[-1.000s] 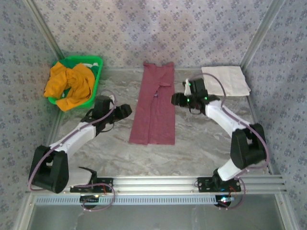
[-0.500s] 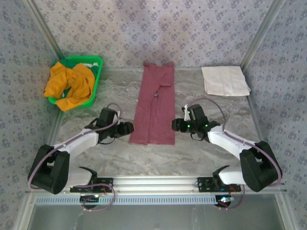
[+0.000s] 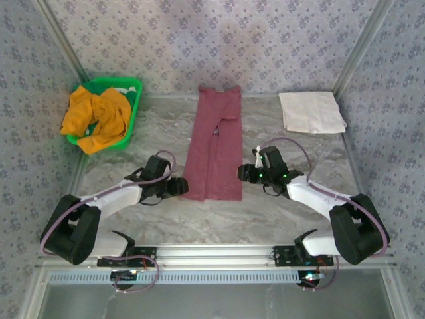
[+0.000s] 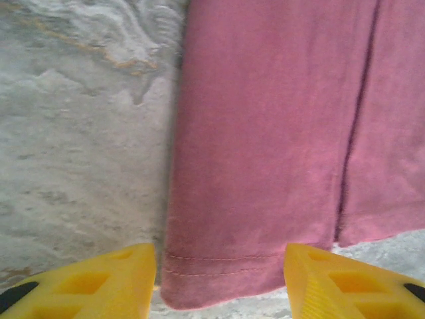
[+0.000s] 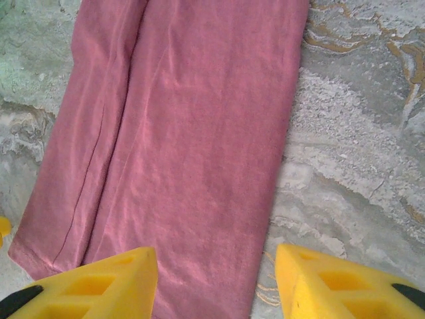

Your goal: Fold and stack the t-shirts

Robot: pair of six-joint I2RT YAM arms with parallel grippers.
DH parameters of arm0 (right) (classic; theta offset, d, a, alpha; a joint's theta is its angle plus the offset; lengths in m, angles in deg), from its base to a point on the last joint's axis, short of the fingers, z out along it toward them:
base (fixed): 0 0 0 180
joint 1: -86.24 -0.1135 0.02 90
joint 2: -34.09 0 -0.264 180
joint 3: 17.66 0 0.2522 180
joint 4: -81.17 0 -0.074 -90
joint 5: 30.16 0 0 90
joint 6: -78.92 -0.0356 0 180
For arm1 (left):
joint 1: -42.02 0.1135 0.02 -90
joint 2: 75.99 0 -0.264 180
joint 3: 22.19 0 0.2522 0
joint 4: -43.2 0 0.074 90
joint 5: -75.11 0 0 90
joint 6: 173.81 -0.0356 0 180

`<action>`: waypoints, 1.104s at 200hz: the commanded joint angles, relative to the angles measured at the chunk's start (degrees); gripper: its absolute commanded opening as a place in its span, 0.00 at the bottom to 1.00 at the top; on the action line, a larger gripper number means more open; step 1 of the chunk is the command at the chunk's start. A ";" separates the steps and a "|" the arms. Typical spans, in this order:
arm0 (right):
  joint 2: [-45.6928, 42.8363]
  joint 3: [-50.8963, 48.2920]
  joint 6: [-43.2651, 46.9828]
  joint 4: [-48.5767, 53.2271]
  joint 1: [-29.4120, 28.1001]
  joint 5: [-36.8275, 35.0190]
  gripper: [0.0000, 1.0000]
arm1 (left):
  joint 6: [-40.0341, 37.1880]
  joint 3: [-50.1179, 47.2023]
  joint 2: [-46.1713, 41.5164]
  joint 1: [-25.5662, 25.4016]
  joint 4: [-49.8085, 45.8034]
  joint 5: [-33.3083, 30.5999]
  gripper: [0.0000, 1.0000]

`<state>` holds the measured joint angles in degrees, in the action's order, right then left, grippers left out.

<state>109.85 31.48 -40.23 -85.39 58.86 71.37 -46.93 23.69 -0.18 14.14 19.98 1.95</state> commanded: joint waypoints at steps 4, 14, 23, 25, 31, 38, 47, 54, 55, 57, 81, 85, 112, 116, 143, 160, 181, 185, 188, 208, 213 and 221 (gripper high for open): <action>0.96 -1.01 -0.88 -1.56 -0.11 -0.96 0.52 | 0.09 -0.60 0.61 -0.41 -0.54 -1.25 0.53; 1.23 -0.88 -0.76 -1.54 -0.13 -0.81 0.52 | 0.62 -0.78 1.42 -0.67 0.69 -0.72 0.53; 1.56 -0.68 -0.53 -1.21 -0.13 -0.91 0.52 | 0.89 -0.85 2.17 -1.06 1.73 -0.45 0.52; 1.64 -0.66 -0.51 -1.05 -0.13 -0.96 0.52 | 0.95 -0.84 2.40 -1.11 1.96 -0.48 0.51; 1.71 -0.66 -0.47 -1.01 -0.16 -1.07 0.52 | 1.07 -0.78 2.87 -1.52 2.55 -0.29 0.50; 1.71 -0.74 -0.34 -0.85 -0.14 -1.20 0.52 | 1.29 -0.59 3.49 -1.85 3.13 -0.23 0.49; 1.74 -0.84 -0.29 -0.83 -0.18 -1.20 0.52 | 1.72 -0.49 4.24 -2.29 4.23 0.24 0.48; 1.75 -0.92 -0.21 -0.75 -0.15 -1.22 0.52 | 2.34 -0.52 4.65 -2.63 5.35 0.57 0.47; 1.71 -0.97 -0.16 -0.75 -0.14 -1.28 0.52 | 2.46 -0.54 4.72 -2.67 5.47 0.61 0.47; 1.74 -1.00 -0.13 -0.74 -0.18 -1.30 0.52 | 2.66 -0.54 4.79 -2.74 5.73 0.71 0.47; 1.65 -1.16 0.04 -0.05 -0.20 -1.62 0.52 | 4.53 -0.47 5.30 -4.20 8.11 1.66 0.39; 1.62 -1.25 0.05 0.04 -0.15 -1.67 0.52 | 4.63 -0.38 5.24 -4.50 8.07 1.35 0.39; 1.03 -1.79 -0.46 0.62 -0.14 -1.27 0.52 | 5.32 -0.65 5.20 -5.21 8.18 0.81 0.30; 0.85 -1.97 -0.60 0.75 -0.13 -1.10 0.52 | 5.45 -0.76 5.16 -5.25 8.35 0.70 0.30; -0.39 -2.04 -2.02 3.63 -0.17 0.75 0.52 | 5.59 -1.51 5.03 -5.34 8.88 0.60 0.24; -1.43 -2.41 -4.39 5.92 -0.07 2.91 0.52 | 5.56 -1.59 4.81 -5.34 8.22 -0.03 0.20; -1.35 -2.67 -7.90 9.60 -0.13 6.57 0.53 | 5.39 -1.96 4.26 -5.30 7.93 -0.68 0.15; -1.30 -2.99 -8.74 9.83 -0.22 7.27 0.53 | 5.23 -1.98 4.20 -5.34 7.75 -0.89 0.13; -1.32 -3.27 -9.34 9.82 -0.22 7.99 0.53 | 5.15 -2.01 4.22 -5.28 7.58 -1.11 0.12; -1.01 -4.66 -12.29 10.12 -1.23 10.00 0.53 | 4.83 -2.19 4.15 -5.30 7.49 -1.79 0.07; -0.99 -4.98 -12.77 9.97 -1.53 10.12 0.53 | 4.93 -2.25 4.10 -5.34 7.65 -1.76 0.06; -0.90 -5.30 -13.40 9.73 -1.99 10.10 0.53 | 4.95 -2.46 4.14 -5.30 8.09 -1.63 0.04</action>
<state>109.33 27.87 -48.82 -78.77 58.27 78.23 -41.55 22.10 4.78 9.01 27.61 0.92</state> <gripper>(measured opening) 0.532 0.065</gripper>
